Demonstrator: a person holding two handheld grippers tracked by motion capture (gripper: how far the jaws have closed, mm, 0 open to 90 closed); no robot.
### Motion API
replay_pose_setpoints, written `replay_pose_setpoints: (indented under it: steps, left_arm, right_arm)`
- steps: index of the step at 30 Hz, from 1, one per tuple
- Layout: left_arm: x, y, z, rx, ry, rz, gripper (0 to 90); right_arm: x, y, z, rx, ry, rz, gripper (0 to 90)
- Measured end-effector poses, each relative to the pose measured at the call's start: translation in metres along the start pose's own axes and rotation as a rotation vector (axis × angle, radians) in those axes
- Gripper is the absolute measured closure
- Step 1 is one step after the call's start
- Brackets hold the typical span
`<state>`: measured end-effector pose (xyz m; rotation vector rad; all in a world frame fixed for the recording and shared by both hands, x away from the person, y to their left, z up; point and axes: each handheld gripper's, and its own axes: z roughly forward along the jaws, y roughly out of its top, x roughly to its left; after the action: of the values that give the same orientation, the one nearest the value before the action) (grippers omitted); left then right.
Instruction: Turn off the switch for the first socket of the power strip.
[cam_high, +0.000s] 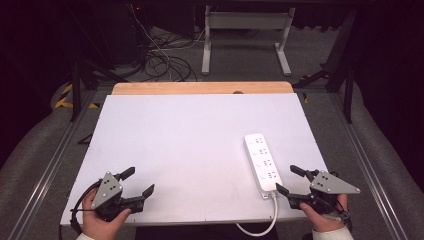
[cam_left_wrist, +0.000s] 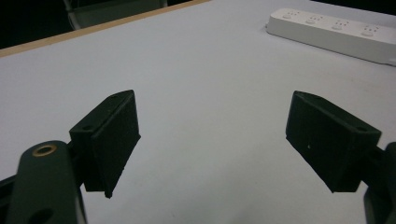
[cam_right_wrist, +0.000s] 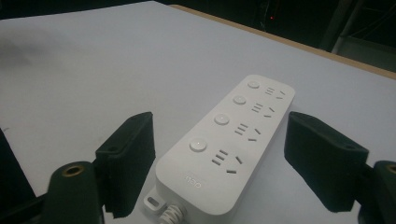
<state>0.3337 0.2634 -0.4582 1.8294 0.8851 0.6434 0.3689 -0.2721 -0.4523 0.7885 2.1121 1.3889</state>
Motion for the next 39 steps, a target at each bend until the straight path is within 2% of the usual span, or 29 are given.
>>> replay_pose_setpoints:
  steps: [21, 26, 31, 39]
  left_arm:
    - [-0.001, 0.001, -0.001, -0.001, 0.015, 0.009, 18.0]
    - [-0.002, 0.001, -0.001, 0.008, 0.022, 0.012, 17.9]
    - [-0.002, 0.001, -0.001, 0.008, 0.023, 0.012, 18.1]
    - [-0.002, 0.001, -0.001, 0.008, 0.027, 0.012, 18.0]
  right_arm:
    - [0.002, 0.005, -0.001, 0.004, 0.006, -0.015, 27.2]
    - [0.003, 0.01, 0.0, 0.007, 0.015, -0.018, 28.2]
    - [0.002, 0.02, 0.003, 0.029, 0.033, -0.026, 33.7]
    - [0.0, 0.029, 0.011, 0.05, 0.047, -0.024, 35.1]
